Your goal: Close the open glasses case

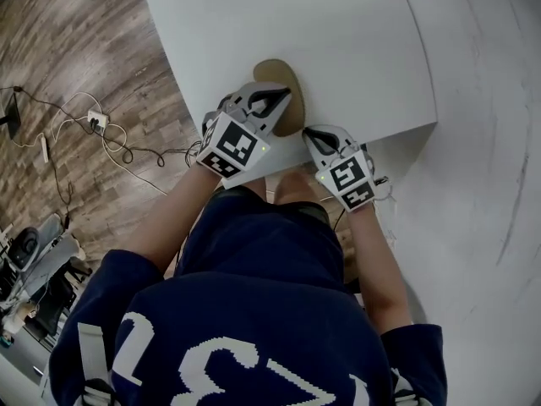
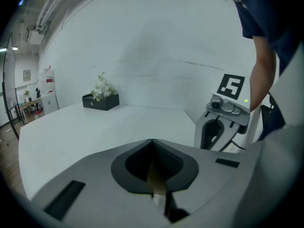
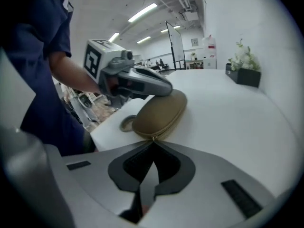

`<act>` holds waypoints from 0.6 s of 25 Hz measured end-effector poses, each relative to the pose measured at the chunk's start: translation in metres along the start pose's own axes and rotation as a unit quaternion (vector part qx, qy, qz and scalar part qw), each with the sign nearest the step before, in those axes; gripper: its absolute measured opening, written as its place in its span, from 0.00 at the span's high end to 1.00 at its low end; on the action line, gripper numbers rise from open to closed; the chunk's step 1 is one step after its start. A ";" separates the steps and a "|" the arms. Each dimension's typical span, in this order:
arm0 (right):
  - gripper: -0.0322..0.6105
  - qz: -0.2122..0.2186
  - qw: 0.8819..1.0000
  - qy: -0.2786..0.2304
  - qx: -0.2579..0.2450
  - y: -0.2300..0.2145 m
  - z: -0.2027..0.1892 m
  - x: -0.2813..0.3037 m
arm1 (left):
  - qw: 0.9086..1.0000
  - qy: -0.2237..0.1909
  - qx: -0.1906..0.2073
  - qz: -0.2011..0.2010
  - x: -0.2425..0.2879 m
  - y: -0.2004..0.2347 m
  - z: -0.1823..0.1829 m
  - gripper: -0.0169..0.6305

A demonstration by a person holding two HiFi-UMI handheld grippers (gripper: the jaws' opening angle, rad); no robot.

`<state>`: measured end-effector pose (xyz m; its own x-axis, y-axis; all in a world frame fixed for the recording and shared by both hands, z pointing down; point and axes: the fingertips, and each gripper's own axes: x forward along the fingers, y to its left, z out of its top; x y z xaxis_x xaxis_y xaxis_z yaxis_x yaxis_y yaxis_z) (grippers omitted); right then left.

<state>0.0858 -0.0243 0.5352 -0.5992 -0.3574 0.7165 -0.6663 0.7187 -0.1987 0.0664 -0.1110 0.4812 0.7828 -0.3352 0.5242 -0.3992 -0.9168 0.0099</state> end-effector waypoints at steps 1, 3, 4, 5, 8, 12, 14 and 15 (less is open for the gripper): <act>0.92 0.019 1.000 -0.005 0.007 0.017 0.001 0.005 | 1.000 0.005 0.000 0.006 -0.004 -0.002 -0.003 0.95; 0.92 0.028 0.999 -0.011 0.024 0.028 0.000 0.012 | 1.000 0.007 0.016 0.024 -0.008 -0.006 -0.007 0.95; 0.92 0.024 0.999 -0.011 0.030 0.025 -0.001 0.013 | 0.999 0.004 0.027 0.032 -0.007 -0.008 -0.008 0.95; 0.92 0.017 0.999 -0.010 0.029 0.021 -0.002 0.012 | 0.999 0.001 0.035 0.037 -0.006 -0.009 -0.008 0.95; 0.92 -0.005 1.000 -0.005 0.013 0.004 0.000 0.008 | 0.998 -0.006 0.040 0.040 -0.005 -0.010 -0.008 0.95; 0.92 -0.021 0.999 -0.004 -0.028 -0.034 0.024 0.018 | 0.999 -0.009 0.033 0.041 -0.005 -0.010 -0.008 0.95; 0.92 -0.028 0.998 -0.001 -0.051 -0.056 0.043 0.031 | 0.999 -0.008 0.028 0.041 -0.006 -0.009 -0.008 0.95; 0.92 -0.030 0.998 0.000 -0.062 -0.066 0.051 0.038 | 0.999 -0.007 0.026 0.042 -0.005 -0.008 -0.008 0.95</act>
<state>0.0840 -0.1157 0.5410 -0.5601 -0.4011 0.7248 -0.6407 0.7644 -0.0722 0.0616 -0.1005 0.4850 0.7542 -0.4137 0.5099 -0.4387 -0.8953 -0.0775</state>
